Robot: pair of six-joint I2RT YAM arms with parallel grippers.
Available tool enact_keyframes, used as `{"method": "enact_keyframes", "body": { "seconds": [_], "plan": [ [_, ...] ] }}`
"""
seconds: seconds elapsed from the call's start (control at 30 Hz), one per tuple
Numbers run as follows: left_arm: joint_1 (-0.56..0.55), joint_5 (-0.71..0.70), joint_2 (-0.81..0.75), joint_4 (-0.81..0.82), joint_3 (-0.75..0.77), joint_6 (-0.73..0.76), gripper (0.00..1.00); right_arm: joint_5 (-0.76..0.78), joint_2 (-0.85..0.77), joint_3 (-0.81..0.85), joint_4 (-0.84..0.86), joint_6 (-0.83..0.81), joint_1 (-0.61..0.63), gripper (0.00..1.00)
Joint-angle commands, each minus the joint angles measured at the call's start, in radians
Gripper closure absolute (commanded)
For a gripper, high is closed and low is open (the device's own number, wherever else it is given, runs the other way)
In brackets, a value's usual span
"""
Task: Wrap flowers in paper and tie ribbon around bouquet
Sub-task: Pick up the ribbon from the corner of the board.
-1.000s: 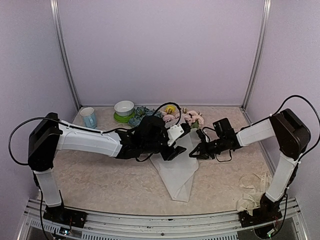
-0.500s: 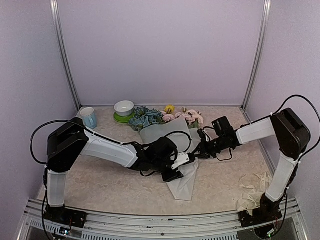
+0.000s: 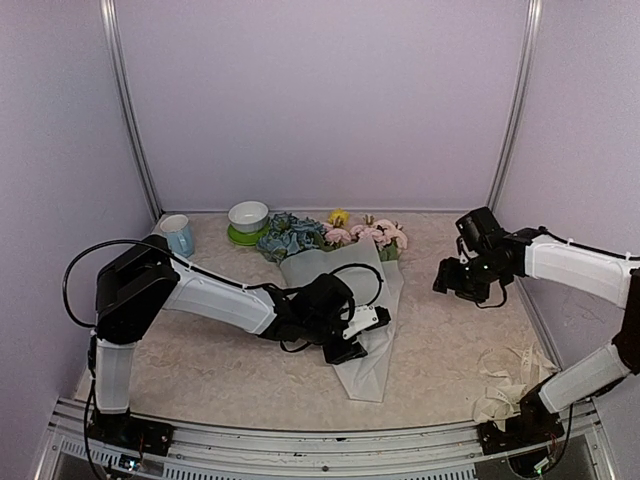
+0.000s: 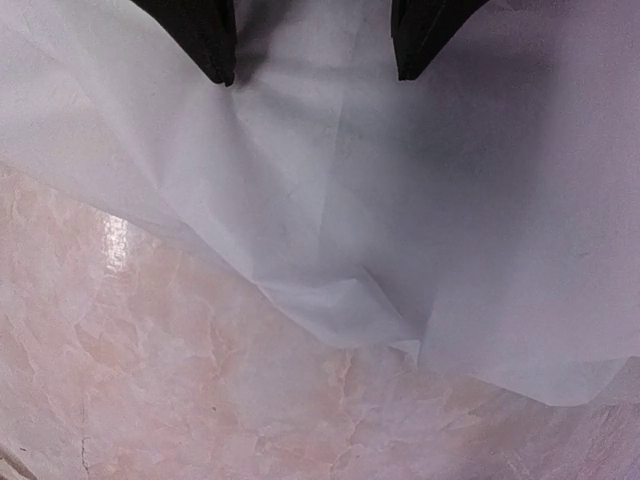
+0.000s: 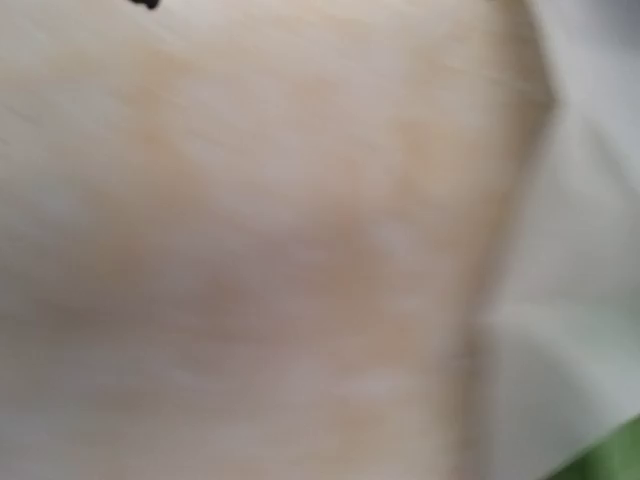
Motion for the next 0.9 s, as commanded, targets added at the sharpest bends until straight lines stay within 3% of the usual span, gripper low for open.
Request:
{"method": "enact_keyframes", "body": {
  "seconds": [0.0,0.13,0.33,0.43,0.5,0.7,0.8,0.87],
  "plan": [
    [0.003,0.028,0.021,-0.031,-0.027,-0.007,0.48,0.174,-0.095,-0.026,-0.316,0.177,-0.010,0.34],
    [0.004,0.029,0.016,-0.029,-0.024,-0.010,0.48,0.072,-0.092,-0.107,-0.387,0.205,-0.010,0.35],
    [0.004,0.039,0.003,-0.028,-0.028,-0.008,0.47,0.152,-0.072,-0.125,-0.556,0.292,0.022,0.35],
    [0.006,0.043,0.004,-0.030,-0.026,-0.002,0.47,0.063,-0.111,-0.201,-0.491,0.291,0.021,0.36],
    [0.010,0.041,0.004,-0.034,-0.024,0.003,0.47,0.042,-0.118,-0.228,-0.449,0.281,0.025,0.44],
    [0.019,0.036,-0.005,-0.041,-0.025,0.003,0.47,-0.015,-0.054,-0.259,-0.325,0.237,0.026,0.49],
    [0.019,0.039,-0.016,-0.038,-0.031,-0.004,0.47,-0.004,0.006,-0.240,-0.285,0.195,0.025,0.62],
    [0.021,0.042,-0.020,-0.038,-0.035,-0.006,0.47,0.002,0.029,-0.237,-0.255,0.166,0.023,0.65]
  ]
}}
